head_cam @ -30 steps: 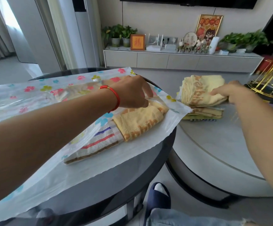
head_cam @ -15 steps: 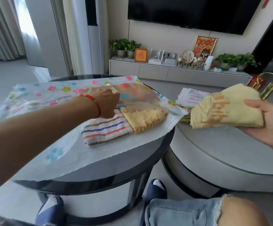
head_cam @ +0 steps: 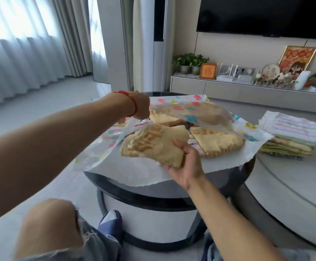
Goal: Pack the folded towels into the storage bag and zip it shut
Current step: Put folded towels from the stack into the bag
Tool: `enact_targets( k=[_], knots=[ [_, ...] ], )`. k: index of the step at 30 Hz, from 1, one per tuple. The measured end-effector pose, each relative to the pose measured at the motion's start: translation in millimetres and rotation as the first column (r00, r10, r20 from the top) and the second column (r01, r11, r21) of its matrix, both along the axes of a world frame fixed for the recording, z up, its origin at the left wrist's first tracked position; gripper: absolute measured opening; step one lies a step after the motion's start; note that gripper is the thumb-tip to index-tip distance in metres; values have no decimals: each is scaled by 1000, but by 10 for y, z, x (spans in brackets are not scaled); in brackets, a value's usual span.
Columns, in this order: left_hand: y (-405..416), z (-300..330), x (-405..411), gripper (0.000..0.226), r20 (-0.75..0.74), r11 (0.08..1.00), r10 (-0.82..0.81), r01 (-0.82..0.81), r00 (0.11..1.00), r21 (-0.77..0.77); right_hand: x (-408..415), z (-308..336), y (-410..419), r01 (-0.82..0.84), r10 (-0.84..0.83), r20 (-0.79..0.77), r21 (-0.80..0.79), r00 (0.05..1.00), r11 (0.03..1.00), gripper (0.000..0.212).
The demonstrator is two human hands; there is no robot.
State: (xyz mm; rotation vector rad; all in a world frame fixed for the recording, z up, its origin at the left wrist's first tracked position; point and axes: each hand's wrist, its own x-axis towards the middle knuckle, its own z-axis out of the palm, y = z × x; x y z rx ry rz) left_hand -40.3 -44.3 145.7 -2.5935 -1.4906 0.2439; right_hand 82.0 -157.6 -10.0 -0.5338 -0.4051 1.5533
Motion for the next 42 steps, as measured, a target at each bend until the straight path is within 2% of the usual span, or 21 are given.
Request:
enact_targets(
  k=[3,6,8,13,16,19,20,21,22,23,24,25,26,27,29,31,34,36,38,40,42],
  knots=[
    [51,81,-38,21,71,1000,0,0,997,2,-752,-160,340,-2,-7,-92,-99,996,995,35],
    [92,97,-61,6,113,997,38,-29,993,-76,-1295,-322,403,-168,193,46,-332,980,928,23],
    [105,71,-65,5,122,993,43,-29,992,-111,-1302,-345,414,-135,221,171,-408,960,903,27],
    [114,26,-64,11,131,992,12,5,991,-129,-1139,-335,481,174,-35,295,-463,955,869,18],
    [103,20,-65,7,136,991,26,-8,990,-136,-1386,-335,525,139,-9,254,-498,967,856,36],
    [120,0,-73,20,134,991,16,2,991,-131,-1418,-298,462,141,11,308,-465,951,874,29],
    [127,-11,-71,18,128,991,9,8,992,-130,-1371,-302,413,164,43,456,-404,889,900,25],
    [129,-22,-69,14,127,992,3,13,992,-125,-1305,-317,352,206,86,708,-316,701,926,30],
    [140,-33,-66,11,132,993,1,15,991,-117,-1232,-360,308,256,90,928,-192,362,947,39],
    [141,-42,-68,8,139,994,-6,21,990,-106,-1161,-403,277,297,30,999,-18,-34,955,44],
    [142,-57,-68,5,145,995,-16,30,989,-94,-1116,-410,253,284,-91,943,187,-320,940,42],
    [140,-66,-66,5,153,996,-26,38,988,-77,-1098,-378,256,213,-232,853,363,-467,907,35],
    [138,-74,-63,6,155,997,-38,47,987,-57,-1095,-359,301,106,-338,775,458,-534,883,26],
    [134,-77,-61,7,150,998,-49,55,987,-38,-1096,-365,385,-27,-380,743,440,-551,898,26],
    [110,-80,-56,10,133,998,-55,58,990,-23,-1052,-431,559,-229,-277,753,171,-597,958,42],
    [96,-70,-61,11,107,998,-57,59,993,-16,-918,-536,690,-270,-165,727,-30,-667,962,51],
    [95,-38,-90,11,67,998,-63,63,996,1,-701,-619,812,-261,-141,688,-73,-712,963,55],
    [95,-29,-94,12,46,997,-74,72,996,36,-654,-579,832,-279,-124,698,-112,-705,954,56],
    [97,-48,-56,16,21,990,-94,92,995,107,-629,-517,779,-325,-191,750,-33,-633,945,55],
    [79,-81,28,8,31,975,-130,122,991,189,-525,-417,621,-326,-332,791,177,-515,929,47],
    [53,-136,161,19,48,952,-179,161,983,258,-282,-308,409,-310,-470,769,362,-433,879,36]
  ],
)
